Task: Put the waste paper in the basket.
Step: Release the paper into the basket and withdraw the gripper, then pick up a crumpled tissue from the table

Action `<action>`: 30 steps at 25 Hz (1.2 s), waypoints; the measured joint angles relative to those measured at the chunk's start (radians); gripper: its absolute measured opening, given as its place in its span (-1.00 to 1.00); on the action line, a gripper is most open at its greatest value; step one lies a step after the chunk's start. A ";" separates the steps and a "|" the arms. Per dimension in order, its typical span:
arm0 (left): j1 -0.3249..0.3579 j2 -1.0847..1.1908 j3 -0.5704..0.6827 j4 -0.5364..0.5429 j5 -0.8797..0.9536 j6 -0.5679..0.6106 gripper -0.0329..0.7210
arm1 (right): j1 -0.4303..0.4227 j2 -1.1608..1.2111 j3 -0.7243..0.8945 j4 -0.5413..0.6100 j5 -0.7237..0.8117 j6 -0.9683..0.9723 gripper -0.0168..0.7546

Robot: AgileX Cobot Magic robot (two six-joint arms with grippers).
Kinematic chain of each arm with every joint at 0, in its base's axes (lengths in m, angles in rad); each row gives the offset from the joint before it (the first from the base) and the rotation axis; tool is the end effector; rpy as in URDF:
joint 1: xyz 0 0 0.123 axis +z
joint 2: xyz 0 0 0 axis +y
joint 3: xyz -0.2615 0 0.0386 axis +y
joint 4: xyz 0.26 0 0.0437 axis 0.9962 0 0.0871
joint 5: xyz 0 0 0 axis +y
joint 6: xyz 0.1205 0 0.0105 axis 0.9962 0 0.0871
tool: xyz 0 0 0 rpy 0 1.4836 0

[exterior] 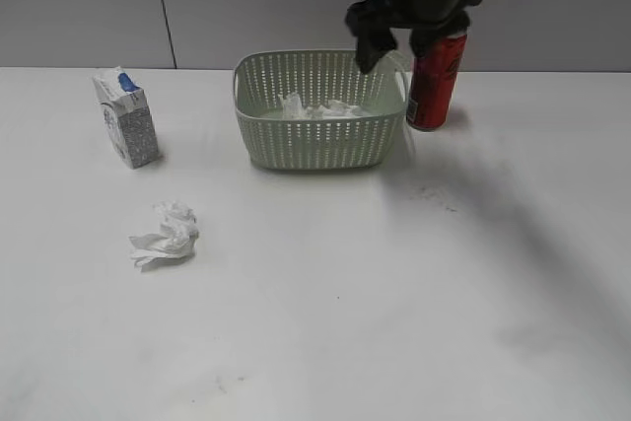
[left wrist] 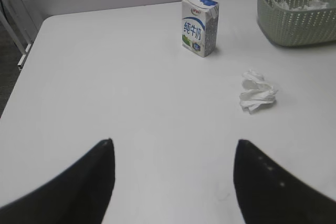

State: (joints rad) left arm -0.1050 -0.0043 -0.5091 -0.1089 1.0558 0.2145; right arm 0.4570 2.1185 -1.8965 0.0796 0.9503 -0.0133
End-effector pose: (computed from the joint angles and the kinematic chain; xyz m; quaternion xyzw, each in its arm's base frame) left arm 0.0501 -0.0168 0.2735 0.1371 0.8360 -0.0254 0.5307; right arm 0.4352 0.2227 0.2049 -0.2117 0.9466 0.0889 0.2262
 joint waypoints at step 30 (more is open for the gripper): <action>-0.175 0.983 -0.275 -0.023 -0.226 0.136 0.51 | -0.404 -0.782 0.711 -0.017 0.096 -0.120 0.58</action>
State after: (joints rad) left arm -0.2797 0.9791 -0.7844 -0.1317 0.8297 0.3508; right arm 0.0533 1.3366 -1.1851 0.0621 1.0466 -0.1329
